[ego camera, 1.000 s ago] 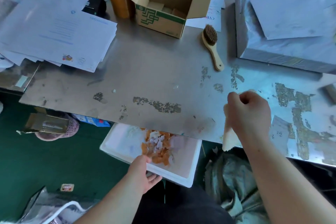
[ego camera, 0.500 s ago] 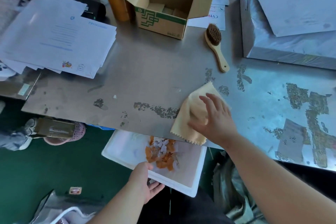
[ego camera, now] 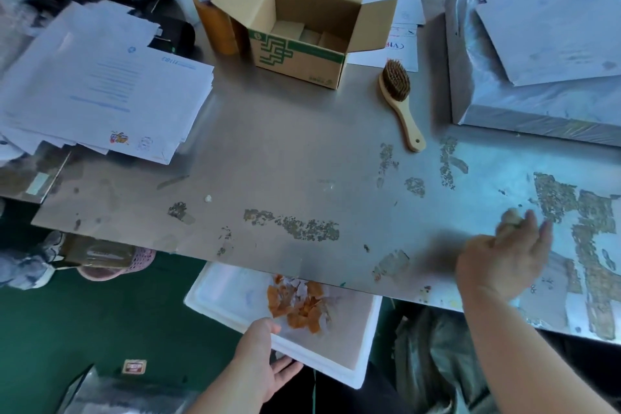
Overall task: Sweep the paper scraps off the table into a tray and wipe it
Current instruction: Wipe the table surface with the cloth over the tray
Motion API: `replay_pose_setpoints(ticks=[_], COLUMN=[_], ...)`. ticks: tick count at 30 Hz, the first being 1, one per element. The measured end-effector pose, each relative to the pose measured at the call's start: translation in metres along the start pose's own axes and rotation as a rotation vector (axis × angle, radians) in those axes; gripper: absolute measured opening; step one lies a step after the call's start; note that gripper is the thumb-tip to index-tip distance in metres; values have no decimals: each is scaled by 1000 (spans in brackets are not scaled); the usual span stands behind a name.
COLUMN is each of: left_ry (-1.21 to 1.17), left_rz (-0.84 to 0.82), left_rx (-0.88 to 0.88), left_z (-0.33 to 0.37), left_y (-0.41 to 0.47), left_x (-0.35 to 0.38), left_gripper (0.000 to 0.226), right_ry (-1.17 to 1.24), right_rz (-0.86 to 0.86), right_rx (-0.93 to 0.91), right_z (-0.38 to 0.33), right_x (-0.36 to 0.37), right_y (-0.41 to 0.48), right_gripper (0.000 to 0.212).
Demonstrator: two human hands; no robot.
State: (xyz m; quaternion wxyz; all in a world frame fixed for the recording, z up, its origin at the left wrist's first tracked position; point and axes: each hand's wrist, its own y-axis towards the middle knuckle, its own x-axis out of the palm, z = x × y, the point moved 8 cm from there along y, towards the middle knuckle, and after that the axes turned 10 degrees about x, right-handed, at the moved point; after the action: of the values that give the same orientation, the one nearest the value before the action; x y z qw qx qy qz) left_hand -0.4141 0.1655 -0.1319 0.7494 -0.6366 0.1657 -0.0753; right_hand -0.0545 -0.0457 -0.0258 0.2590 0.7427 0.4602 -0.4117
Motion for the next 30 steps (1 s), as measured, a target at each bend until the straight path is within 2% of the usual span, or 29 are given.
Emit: replay_pose_setpoints(ticks=[2, 5, 9, 14, 20, 30], left_ry=[-14, -17, -20, -35, -39, -19], left_rz=[-2, 7, 18, 9, 1, -32], left_rx=[0, -1, -6, 7, 23, 24], left_z=[2, 4, 4, 11, 13, 19], left_y=[0, 3, 6, 14, 30, 37], left_x=[2, 1, 3, 6, 10, 8], left_gripper=[20, 20, 18, 18, 21, 25], right_ry=[-121, -261, -264, -271, -331, -334], right_rz=[29, -71, -290, -315, -384, -497], right_rx=[40, 118, 221, 262, 16, -441], right_z=[5, 14, 27, 11, -29, -160], right_x=[-5, 15, 68, 98, 121, 197], right_y=[13, 13, -40, -48, -55, -67], right_gripper=[73, 79, 73, 72, 69, 67])
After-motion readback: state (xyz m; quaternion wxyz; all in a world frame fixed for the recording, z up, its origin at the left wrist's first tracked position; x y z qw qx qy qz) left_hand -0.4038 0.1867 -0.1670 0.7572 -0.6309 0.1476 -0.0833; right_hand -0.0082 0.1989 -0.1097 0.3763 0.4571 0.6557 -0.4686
